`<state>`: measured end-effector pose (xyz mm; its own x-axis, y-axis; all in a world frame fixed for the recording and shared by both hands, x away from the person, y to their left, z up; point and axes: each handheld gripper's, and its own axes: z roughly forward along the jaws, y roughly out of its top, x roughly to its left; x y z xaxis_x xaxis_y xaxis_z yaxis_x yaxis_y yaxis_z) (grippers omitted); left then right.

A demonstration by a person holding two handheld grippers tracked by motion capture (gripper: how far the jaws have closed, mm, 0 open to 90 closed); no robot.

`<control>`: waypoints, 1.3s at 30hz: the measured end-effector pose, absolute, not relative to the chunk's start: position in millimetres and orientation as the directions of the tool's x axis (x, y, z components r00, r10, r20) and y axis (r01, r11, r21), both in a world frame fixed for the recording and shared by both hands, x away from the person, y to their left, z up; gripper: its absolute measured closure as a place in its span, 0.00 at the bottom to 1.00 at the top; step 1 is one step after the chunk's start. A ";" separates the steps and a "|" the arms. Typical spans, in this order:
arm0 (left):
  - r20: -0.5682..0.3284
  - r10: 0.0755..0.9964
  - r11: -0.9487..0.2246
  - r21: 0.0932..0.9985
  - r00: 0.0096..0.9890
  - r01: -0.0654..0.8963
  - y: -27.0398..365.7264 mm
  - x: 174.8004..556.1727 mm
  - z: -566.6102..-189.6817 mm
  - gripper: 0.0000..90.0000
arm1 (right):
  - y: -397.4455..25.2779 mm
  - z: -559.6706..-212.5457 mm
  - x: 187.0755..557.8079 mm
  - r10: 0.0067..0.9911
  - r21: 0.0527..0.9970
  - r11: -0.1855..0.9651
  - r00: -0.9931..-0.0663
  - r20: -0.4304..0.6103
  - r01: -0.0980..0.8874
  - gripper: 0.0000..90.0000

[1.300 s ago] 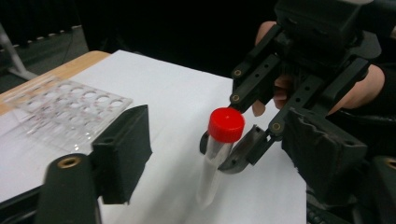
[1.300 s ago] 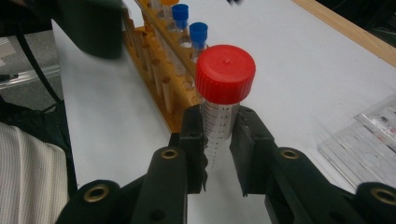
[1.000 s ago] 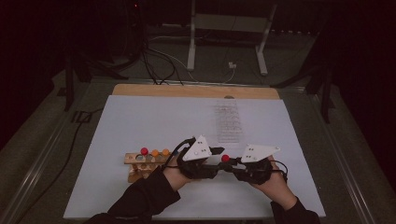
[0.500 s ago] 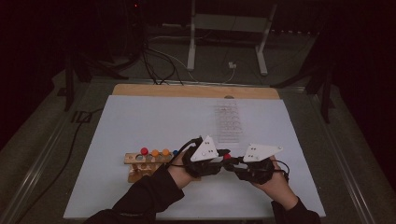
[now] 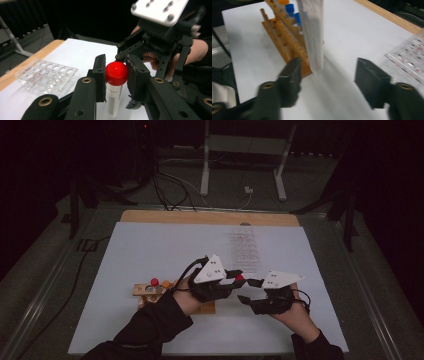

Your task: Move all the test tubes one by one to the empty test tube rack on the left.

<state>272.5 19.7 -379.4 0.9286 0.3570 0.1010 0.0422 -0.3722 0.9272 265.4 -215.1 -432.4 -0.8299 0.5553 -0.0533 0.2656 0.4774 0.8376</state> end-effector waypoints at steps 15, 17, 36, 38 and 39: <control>0.156 0.432 -0.370 0.929 0.888 0.017 73.0 262.7 -345.1 0.80 | -219.2 -439.3 272.5 0.595 0.847 0.432 -0.804 -0.010 0.309 0.00; 0.167 0.451 -0.378 0.926 0.877 0.018 82.6 260.7 -342.5 0.80 | -218.6 -439.8 272.6 0.596 0.844 0.439 -0.802 -0.018 0.307 0.00; 0.167 0.669 -0.330 0.940 0.725 0.089 201.4 242.6 -334.7 0.80 | -216.7 -439.0 270.9 0.590 0.854 0.434 -0.807 -0.029 0.287 0.00; 0.163 0.683 -0.325 0.941 0.712 0.096 210.9 240.8 -336.2 0.80 | -216.3 -439.4 271.2 0.587 0.853 0.436 -0.809 -0.028 0.287 0.00; 0.155 0.690 -0.317 0.943 0.707 0.102 215.1 240.0 -337.9 0.80 | -216.2 -439.4 271.1 0.588 0.853 0.437 -0.808 -0.029 0.287 0.00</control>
<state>240.0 215.1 -337.9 0.7069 0.6901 0.1552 0.1022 -0.3167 0.9430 271.1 -216.2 -439.4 -0.8082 0.5882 -0.0288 0.2873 0.4365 0.8526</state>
